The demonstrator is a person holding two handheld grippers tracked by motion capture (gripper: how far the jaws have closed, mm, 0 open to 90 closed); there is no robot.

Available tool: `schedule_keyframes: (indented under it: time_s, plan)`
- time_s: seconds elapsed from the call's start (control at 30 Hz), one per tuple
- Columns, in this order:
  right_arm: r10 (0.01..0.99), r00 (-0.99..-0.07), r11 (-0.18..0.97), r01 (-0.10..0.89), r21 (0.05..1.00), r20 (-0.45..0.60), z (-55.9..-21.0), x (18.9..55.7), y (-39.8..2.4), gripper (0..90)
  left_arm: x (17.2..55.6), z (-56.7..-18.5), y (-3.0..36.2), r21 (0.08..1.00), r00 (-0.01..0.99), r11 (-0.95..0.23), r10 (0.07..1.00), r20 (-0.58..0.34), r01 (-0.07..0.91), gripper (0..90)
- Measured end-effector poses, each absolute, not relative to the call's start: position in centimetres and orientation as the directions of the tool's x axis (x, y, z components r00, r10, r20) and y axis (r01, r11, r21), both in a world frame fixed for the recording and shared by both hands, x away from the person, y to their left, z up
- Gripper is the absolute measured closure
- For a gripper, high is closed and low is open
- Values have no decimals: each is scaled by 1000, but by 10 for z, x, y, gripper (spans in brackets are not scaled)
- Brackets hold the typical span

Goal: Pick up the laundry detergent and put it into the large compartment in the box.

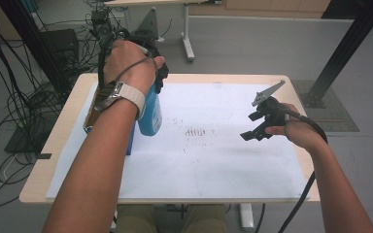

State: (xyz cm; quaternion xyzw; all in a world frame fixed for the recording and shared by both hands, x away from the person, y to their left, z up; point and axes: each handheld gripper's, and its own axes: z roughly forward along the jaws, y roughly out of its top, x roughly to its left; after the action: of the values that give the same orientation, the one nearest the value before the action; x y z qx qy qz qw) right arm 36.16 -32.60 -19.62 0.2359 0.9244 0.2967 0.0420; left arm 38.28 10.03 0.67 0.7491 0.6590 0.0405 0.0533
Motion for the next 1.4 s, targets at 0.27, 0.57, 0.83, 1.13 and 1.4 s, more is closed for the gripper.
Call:
schedule_keyframes:
  time_s: [0.27, 0.57, 0.83, 1.13, 1.4]
  plan:
    - [465, -883, 714, 418, 562, 67, -198, 364, -326, 125, 382, 14, 104, 154, 113, -113, 994, 6, 982, 373]
    - [469, -880, 713, 425, 558, 70, -199, 368, -326, 125, 388, 29, 118, 159, 99, -96, 995, -10, 983, 373]
    - [468, -881, 711, 422, 562, 70, -201, 372, -324, 125, 390, 35, 125, 168, 92, -91, 996, 1, 982, 373]
    - [484, -873, 701, 432, 568, 67, -197, 372, -328, 125, 396, 46, 133, 168, 86, -84, 996, -4, 982, 373]
    - [491, -868, 702, 442, 559, 70, -195, 377, -327, 125, 400, 58, 146, 177, 75, -72, 997, -10, 982, 373]
